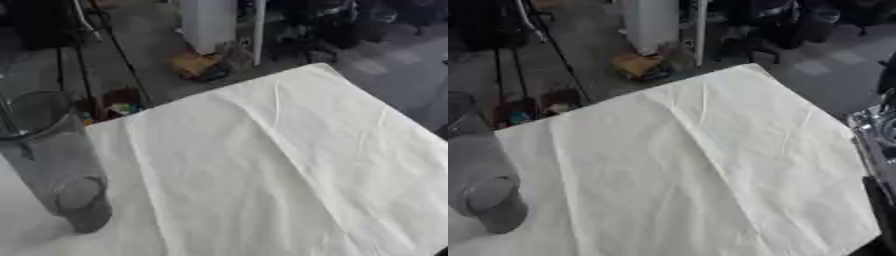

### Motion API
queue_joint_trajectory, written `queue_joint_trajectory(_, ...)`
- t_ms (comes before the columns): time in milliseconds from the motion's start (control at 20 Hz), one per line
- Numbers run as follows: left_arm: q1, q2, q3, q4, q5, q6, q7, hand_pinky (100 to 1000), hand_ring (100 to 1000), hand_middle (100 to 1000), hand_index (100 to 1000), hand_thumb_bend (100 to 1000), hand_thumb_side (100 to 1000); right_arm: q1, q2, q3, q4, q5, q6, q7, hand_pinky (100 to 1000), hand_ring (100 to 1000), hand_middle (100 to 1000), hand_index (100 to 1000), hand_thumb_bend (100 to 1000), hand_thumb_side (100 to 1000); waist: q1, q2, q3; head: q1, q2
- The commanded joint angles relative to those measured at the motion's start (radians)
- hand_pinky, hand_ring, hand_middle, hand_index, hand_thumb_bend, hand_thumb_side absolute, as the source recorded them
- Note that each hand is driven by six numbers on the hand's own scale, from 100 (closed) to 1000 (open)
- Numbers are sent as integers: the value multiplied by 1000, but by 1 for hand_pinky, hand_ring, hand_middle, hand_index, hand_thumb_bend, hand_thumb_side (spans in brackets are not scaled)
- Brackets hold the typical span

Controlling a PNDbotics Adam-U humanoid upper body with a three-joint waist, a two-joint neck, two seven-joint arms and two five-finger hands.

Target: Arrange flowers into the vase.

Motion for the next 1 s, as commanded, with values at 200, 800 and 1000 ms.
queue_joint_trajectory(200,-50,-4,13,3,-1,-9,11,100,100,100,132,229,626,-21,-18,-6,-13,-11,-2,1,792,890,846,909,100,1000,-3,-14,-11,11,-20)
queue_joint_trajectory(800,-68,-22,14,20,-17,-6,24,100,100,100,132,233,621,-19,-15,-6,-13,-10,-2,1,793,891,846,909,100,1000,6,-14,-16,37,-11)
queue_joint_trajectory(1000,-66,-22,12,21,-22,-6,23,100,100,100,133,237,620,-19,-15,-6,-13,-9,-2,0,793,890,846,909,100,1000,6,-13,-16,38,-14)
